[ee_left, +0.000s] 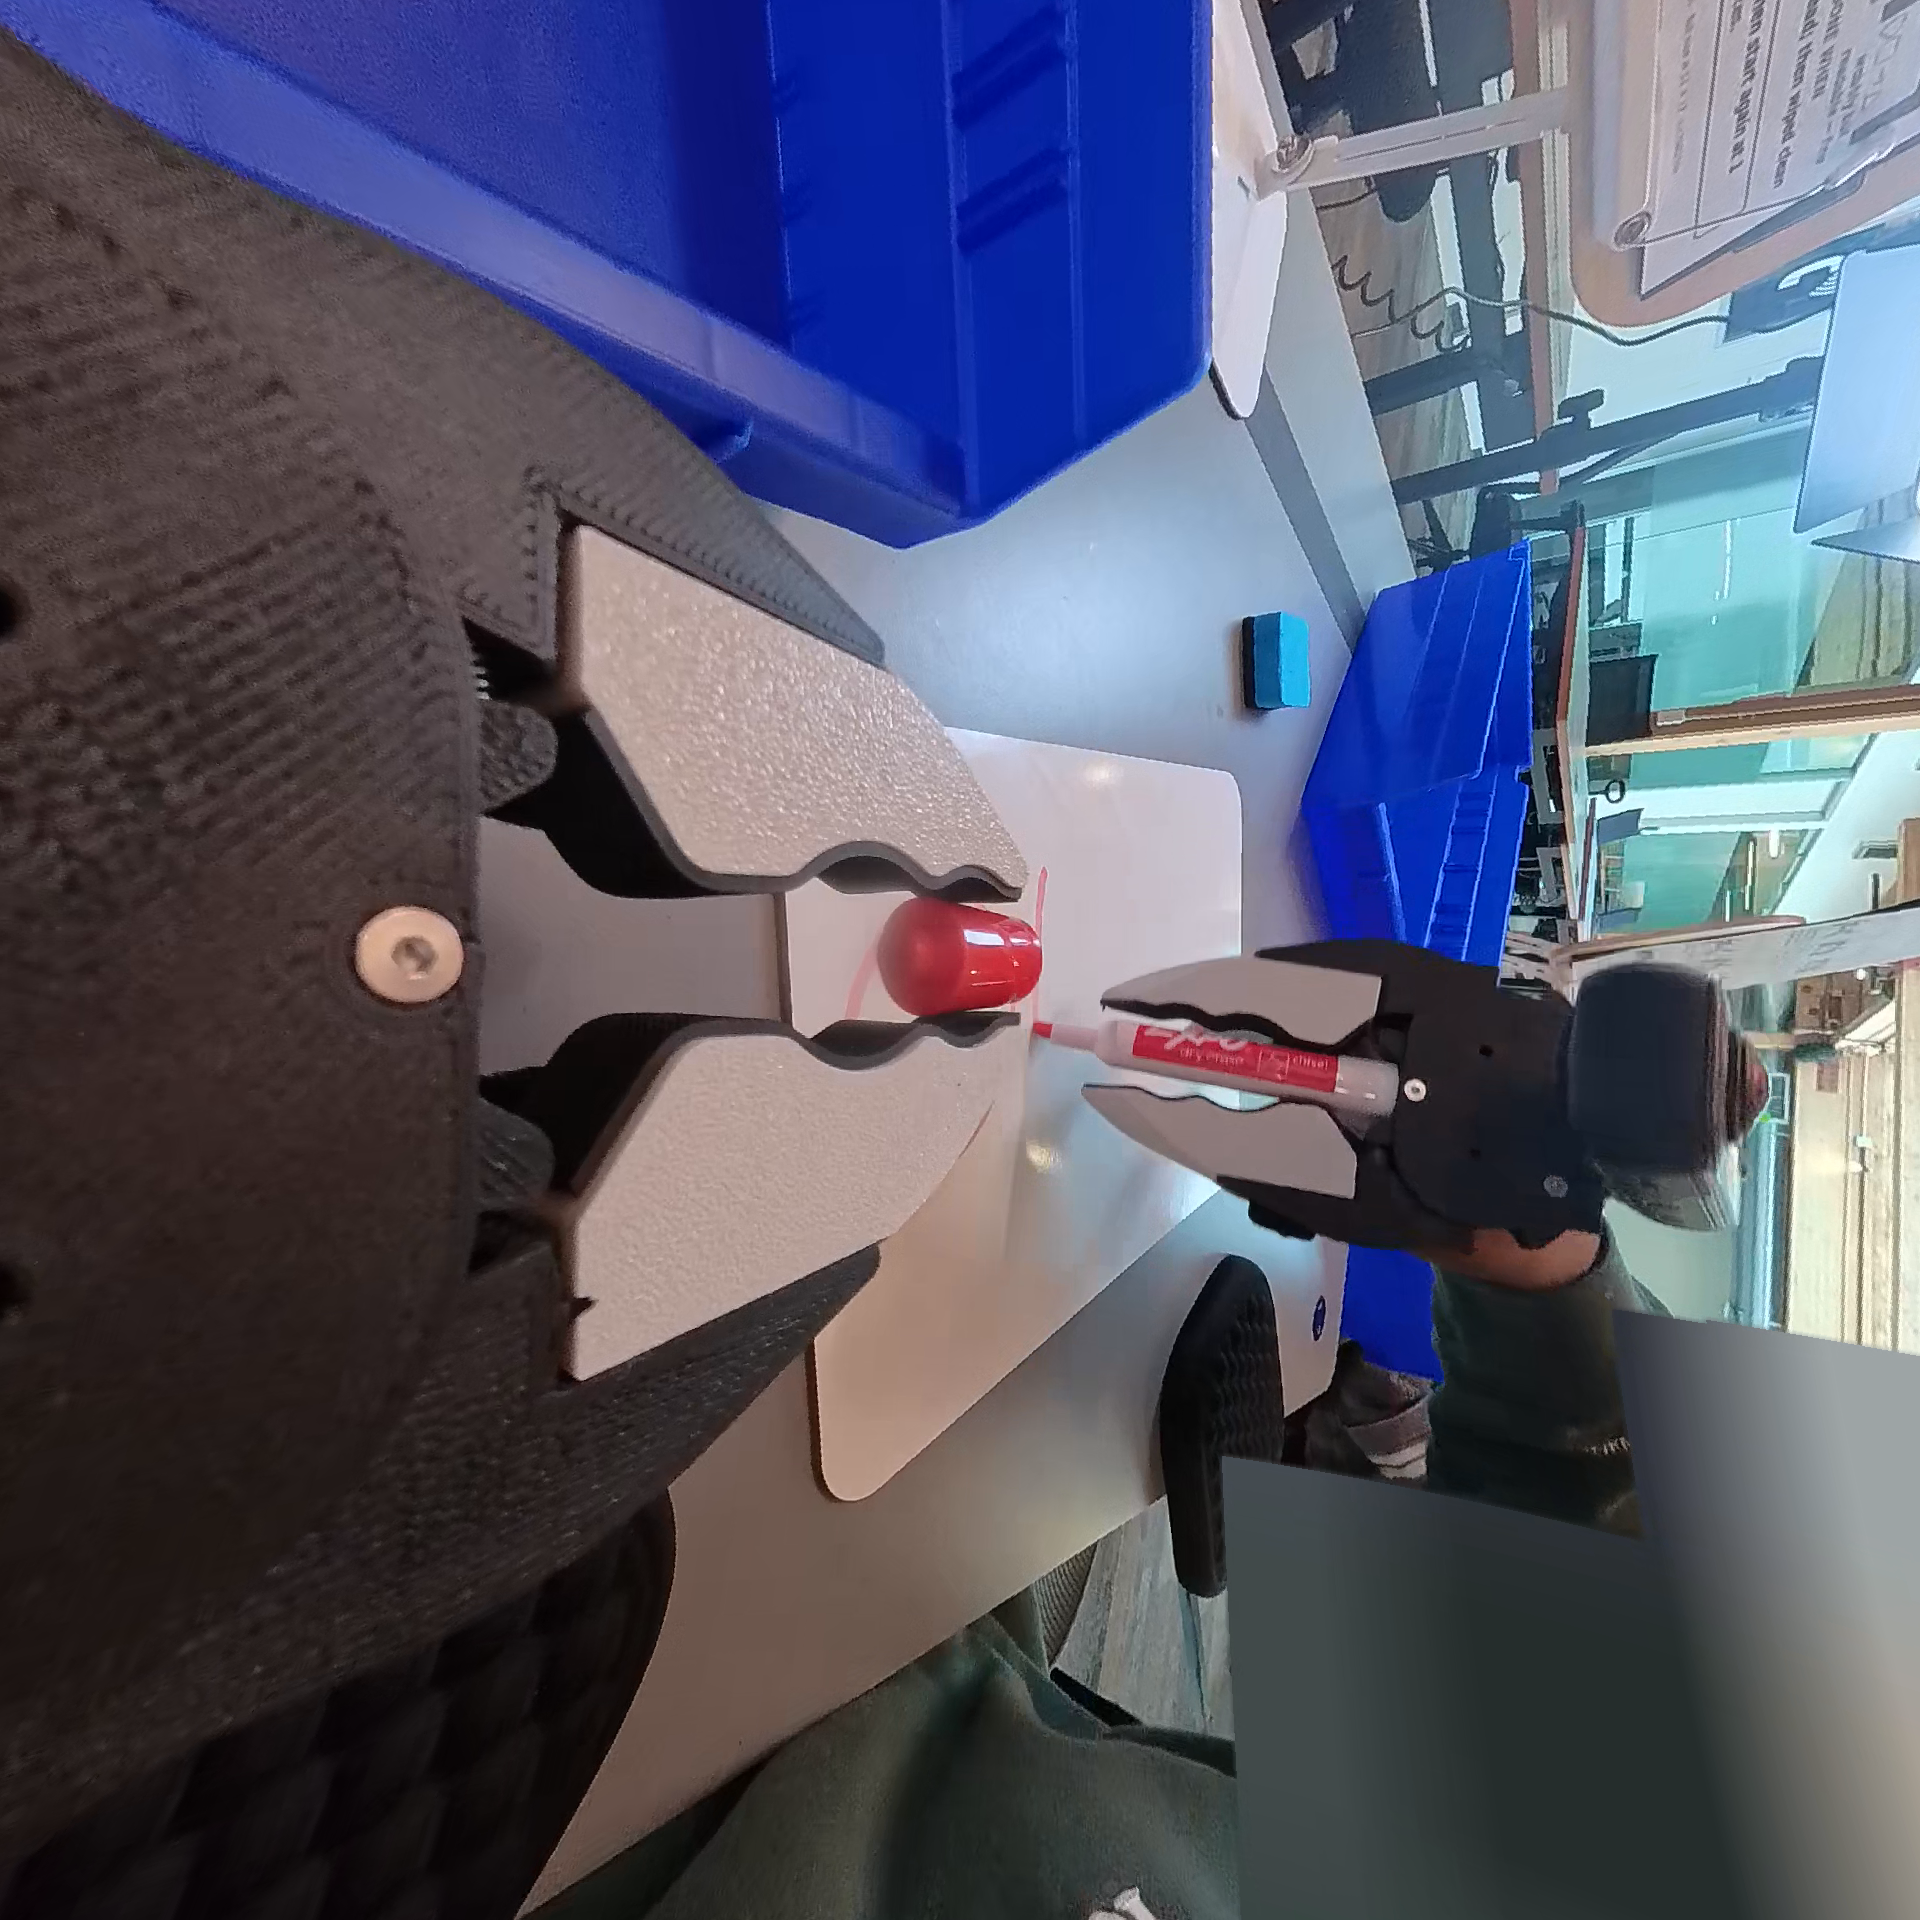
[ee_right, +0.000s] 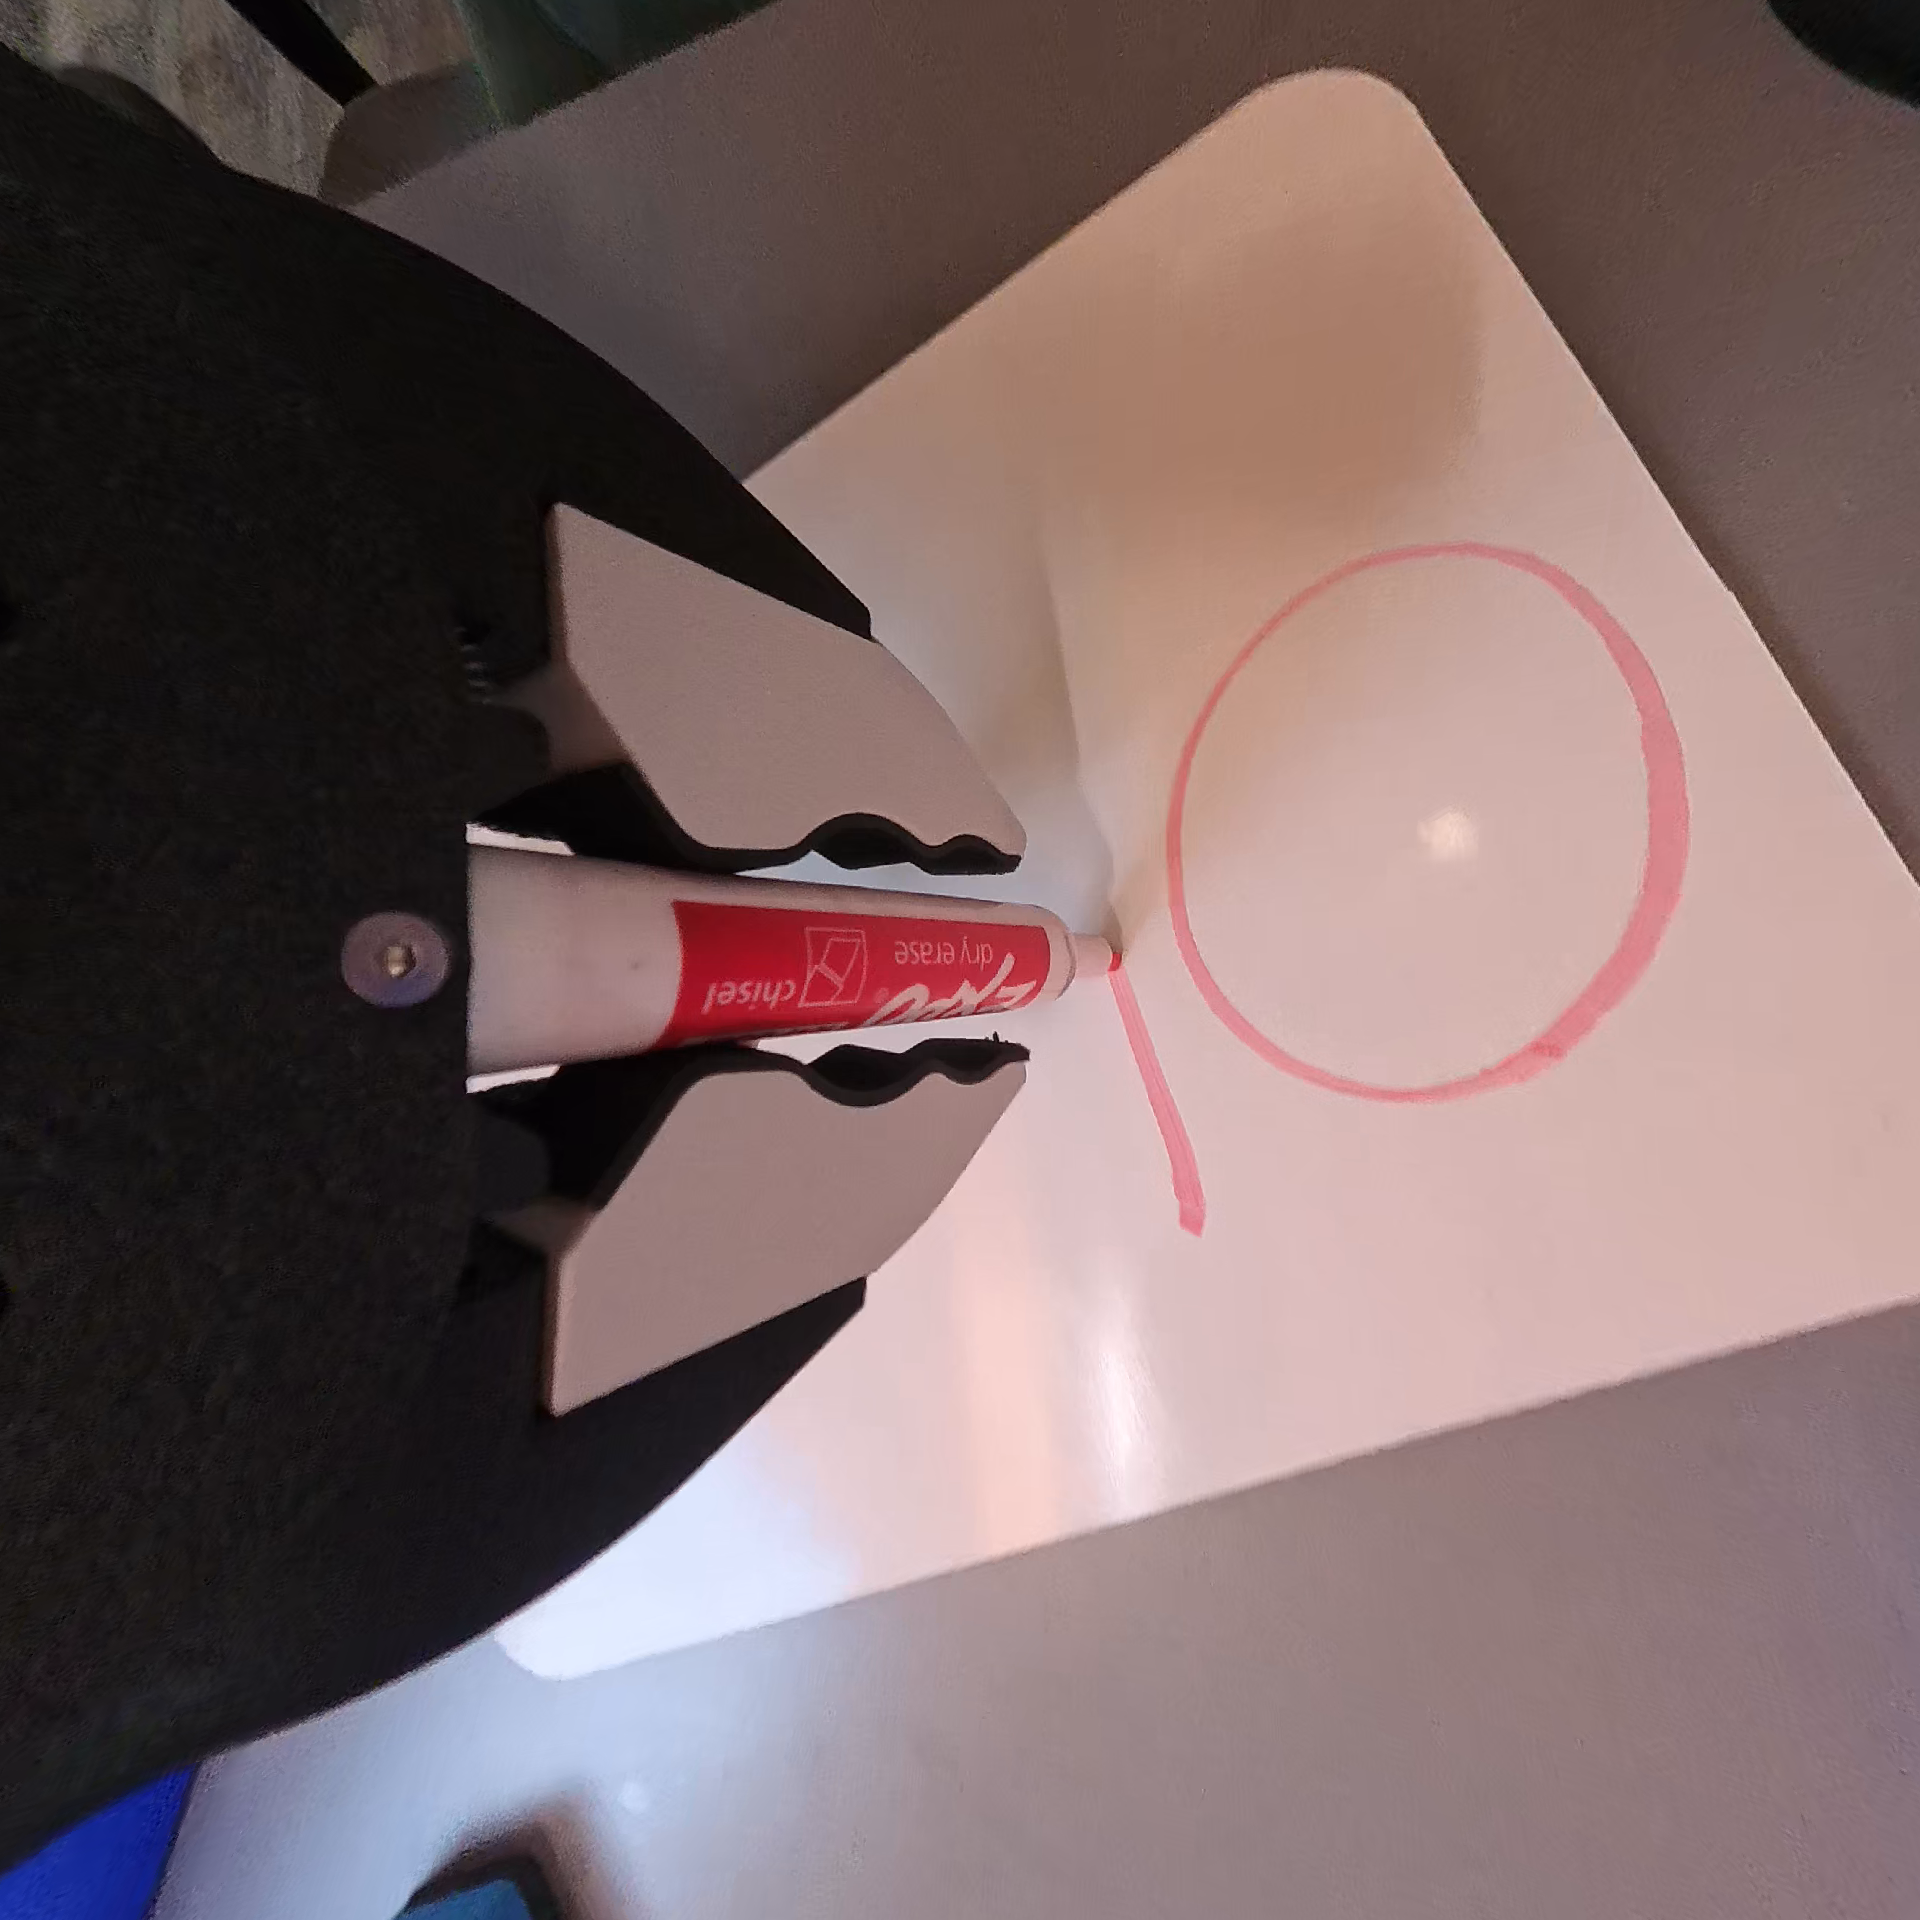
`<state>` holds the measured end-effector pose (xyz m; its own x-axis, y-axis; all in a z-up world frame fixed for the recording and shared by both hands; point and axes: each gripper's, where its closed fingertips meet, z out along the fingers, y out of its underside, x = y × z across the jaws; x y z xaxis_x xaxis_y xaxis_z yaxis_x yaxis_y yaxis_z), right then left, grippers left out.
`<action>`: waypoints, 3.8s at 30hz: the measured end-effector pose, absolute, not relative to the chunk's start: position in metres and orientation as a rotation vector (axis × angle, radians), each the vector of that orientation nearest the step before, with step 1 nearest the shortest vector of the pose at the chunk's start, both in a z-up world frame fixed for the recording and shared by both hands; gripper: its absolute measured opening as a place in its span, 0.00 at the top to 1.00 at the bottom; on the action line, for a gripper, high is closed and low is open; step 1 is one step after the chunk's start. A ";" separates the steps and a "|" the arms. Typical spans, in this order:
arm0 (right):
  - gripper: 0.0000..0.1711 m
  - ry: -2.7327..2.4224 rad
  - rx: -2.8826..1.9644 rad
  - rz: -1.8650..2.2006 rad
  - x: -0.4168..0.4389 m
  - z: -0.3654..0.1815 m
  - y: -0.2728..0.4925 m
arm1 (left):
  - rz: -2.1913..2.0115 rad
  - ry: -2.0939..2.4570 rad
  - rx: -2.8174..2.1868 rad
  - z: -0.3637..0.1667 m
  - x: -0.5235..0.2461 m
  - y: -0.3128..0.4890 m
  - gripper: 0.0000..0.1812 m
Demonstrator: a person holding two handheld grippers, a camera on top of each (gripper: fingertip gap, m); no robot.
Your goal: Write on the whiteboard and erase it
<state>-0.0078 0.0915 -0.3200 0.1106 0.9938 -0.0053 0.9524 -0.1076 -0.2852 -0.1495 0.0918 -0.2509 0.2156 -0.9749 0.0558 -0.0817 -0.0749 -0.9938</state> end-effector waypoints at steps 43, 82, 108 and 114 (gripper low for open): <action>0.81 -1.851 -2.165 0.239 -0.013 -0.321 0.143 | -1.056 1.083 -1.417 -0.251 -0.150 0.090 0.89; 0.81 -1.753 -2.257 0.125 0.036 -0.321 0.156 | -1.053 1.083 -1.422 -0.251 -0.152 0.091 0.89; 0.81 -1.704 -2.306 0.146 0.063 -0.320 0.092 | -1.037 1.096 -1.420 -0.253 -0.149 0.093 0.89; 0.81 -1.763 -2.251 0.184 0.040 -0.321 0.083 | -1.035 1.100 -1.418 -0.254 -0.149 0.093 0.89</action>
<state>0.0396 0.0828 -0.3207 0.2489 0.9661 0.0691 0.9310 -0.2190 -0.2920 -0.1486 0.0926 -0.2537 0.2130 -0.9762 0.0407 -0.0996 -0.0631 -0.9930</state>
